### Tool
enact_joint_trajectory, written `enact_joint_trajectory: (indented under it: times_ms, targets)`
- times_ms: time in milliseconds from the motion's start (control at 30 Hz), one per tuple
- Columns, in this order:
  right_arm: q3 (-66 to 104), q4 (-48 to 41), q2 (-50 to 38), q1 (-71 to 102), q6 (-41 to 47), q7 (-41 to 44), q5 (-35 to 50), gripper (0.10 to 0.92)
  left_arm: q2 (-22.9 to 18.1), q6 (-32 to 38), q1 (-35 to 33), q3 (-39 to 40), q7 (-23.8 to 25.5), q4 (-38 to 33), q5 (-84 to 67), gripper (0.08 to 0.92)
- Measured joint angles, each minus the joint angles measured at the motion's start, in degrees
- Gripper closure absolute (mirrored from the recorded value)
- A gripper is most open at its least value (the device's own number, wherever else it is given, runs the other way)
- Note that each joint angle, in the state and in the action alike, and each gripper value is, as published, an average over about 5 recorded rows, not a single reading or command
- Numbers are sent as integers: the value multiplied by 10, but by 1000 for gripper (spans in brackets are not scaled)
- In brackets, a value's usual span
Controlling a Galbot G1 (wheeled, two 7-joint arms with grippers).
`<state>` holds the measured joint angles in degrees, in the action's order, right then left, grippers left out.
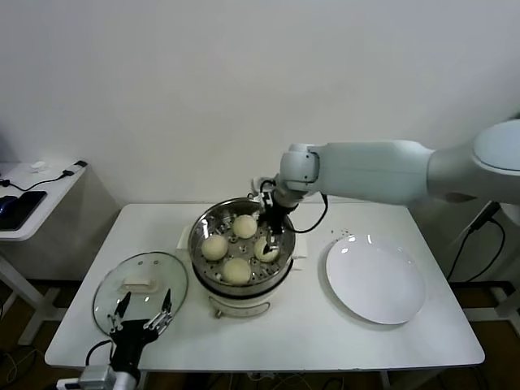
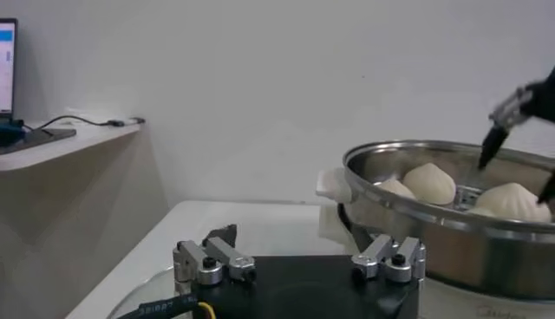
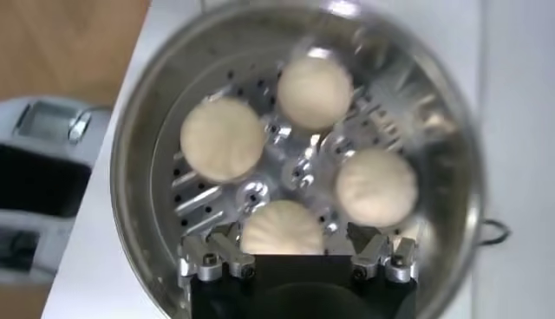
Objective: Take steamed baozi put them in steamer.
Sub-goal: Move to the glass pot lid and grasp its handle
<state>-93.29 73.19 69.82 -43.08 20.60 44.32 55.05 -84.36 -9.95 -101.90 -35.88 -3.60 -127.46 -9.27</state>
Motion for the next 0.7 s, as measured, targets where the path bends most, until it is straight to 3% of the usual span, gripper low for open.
enact_joint_trajectory:
  times_ms: [400, 700]
  targets:
    - [202, 22, -141, 92, -27, -182, -24, 202, 3, -7, 8, 1, -6, 1, -1, 177]
    - [456, 66, -254, 300, -48, -334, -77, 203, 17, -2, 25, -9, -8, 18, -1, 177]
